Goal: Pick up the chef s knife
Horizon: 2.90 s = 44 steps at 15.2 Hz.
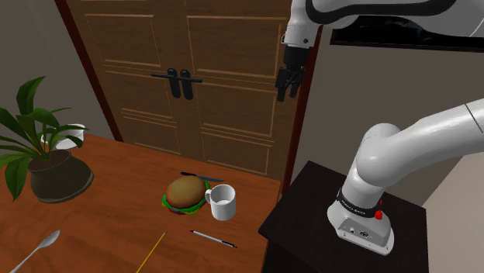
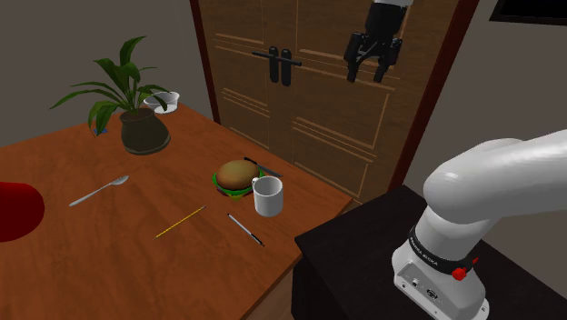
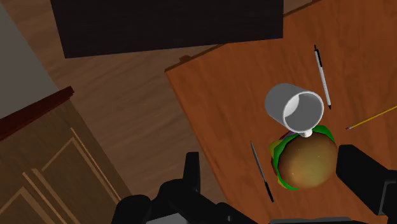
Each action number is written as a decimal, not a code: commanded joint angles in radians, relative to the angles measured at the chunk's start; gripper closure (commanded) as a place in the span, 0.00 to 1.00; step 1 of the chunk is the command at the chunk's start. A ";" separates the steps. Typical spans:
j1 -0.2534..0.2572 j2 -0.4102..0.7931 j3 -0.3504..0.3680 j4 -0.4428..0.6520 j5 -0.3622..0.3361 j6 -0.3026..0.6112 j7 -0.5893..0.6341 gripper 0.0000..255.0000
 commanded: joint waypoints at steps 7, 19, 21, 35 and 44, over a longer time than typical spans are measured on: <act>0.030 0.155 0.046 -0.037 0.008 0.208 -0.013 0.00; 0.074 0.563 0.132 0.040 -0.018 0.568 -0.012 0.00; 0.079 0.638 0.144 0.071 -0.032 0.616 -0.006 0.00; 0.148 1.175 0.169 0.436 -0.208 0.807 0.079 0.00; 0.227 1.538 0.139 0.821 -0.295 0.791 0.100 0.00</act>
